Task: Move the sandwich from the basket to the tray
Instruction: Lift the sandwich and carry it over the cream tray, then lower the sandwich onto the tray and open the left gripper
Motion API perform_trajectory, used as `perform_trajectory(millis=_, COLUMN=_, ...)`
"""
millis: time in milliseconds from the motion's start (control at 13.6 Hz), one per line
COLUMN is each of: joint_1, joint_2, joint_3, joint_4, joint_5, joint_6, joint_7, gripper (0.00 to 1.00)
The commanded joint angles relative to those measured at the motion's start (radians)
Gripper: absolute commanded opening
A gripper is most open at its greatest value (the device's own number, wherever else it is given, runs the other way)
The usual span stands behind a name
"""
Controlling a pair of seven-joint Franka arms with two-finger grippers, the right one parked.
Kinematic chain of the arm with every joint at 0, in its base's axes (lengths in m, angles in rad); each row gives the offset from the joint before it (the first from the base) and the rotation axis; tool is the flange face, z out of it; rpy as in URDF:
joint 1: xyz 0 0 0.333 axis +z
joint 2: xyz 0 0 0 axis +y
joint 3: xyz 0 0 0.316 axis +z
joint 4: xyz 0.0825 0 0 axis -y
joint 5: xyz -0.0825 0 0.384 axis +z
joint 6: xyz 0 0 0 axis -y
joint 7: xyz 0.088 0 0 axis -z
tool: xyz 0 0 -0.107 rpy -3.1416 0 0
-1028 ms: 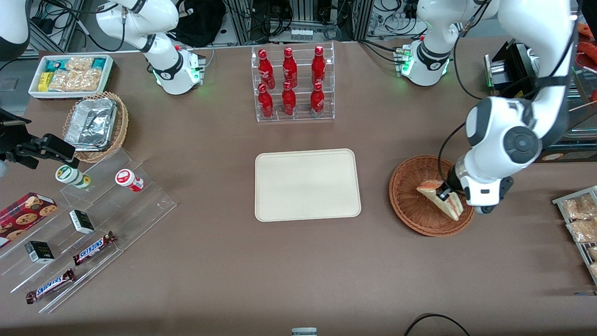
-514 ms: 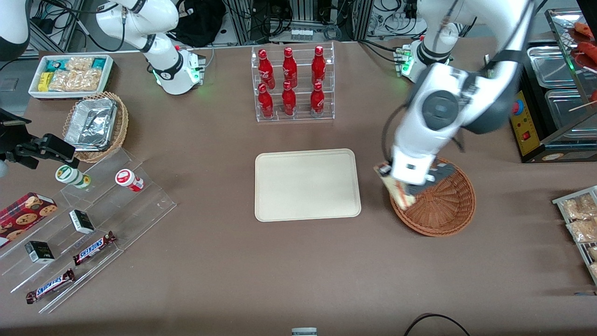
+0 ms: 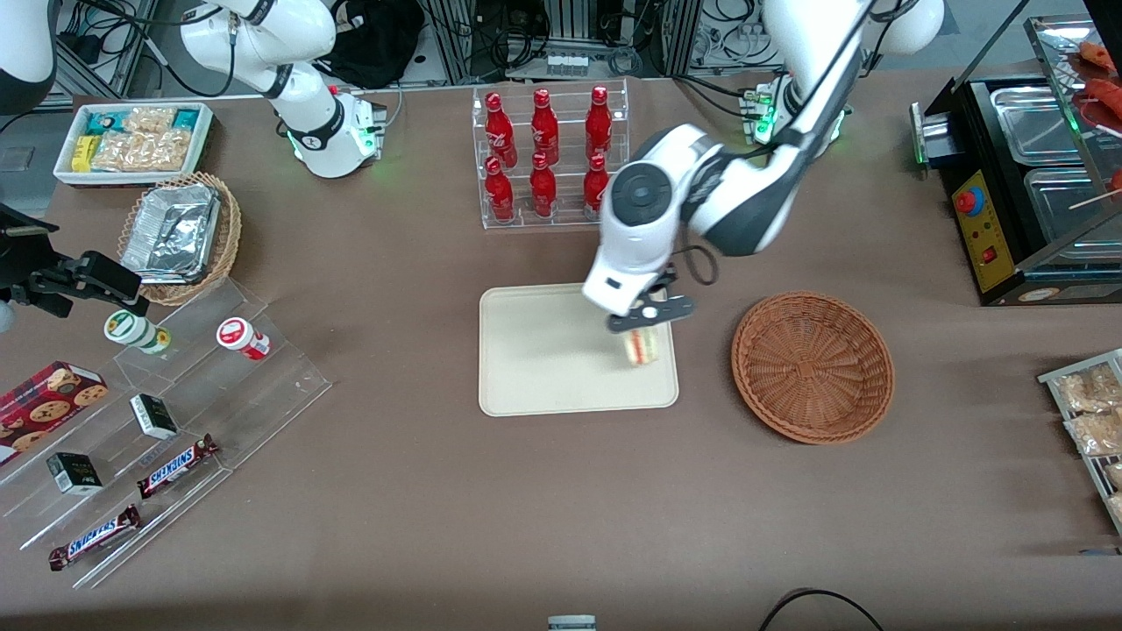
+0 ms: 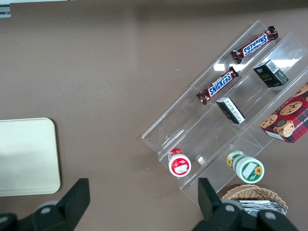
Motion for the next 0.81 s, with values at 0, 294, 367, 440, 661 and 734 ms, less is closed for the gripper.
perform_trajectory(millis=0, joint_1=-0.071, joint_2=0.074, joint_3=0.013, joint_4=0.044, joint_5=0.047, joint_6=0.039, joint_7=0.033, gripper=0.06)
perform_trajectory(millis=294, joint_1=-0.114, joint_2=0.132, joint_3=0.013, joint_4=0.046, joint_5=0.057, joint_6=0.136, joint_7=0.007, gripper=0.08)
perform_trajectory(millis=367, joint_1=-0.117, joint_2=0.143, joint_3=0.013, joint_4=0.046, joint_5=0.061, joint_6=0.137, joint_7=0.013, gripper=0.08)
perform_trajectory(millis=440, joint_1=-0.125, joint_2=0.158, joint_3=0.013, joint_4=0.046, joint_5=0.061, joint_6=0.153, joint_7=0.009, gripper=0.08)
perform_trajectory(millis=661, joint_1=-0.139, joint_2=0.174, joint_3=0.015, joint_4=0.044, joint_5=0.061, joint_6=0.18, joint_7=0.004, gripper=0.08)
perform_trajectory(millis=734, joint_1=-0.139, joint_2=0.177, joint_3=0.015, joint_4=0.041, joint_5=0.061, joint_6=0.18, joint_7=0.006, gripper=0.08)
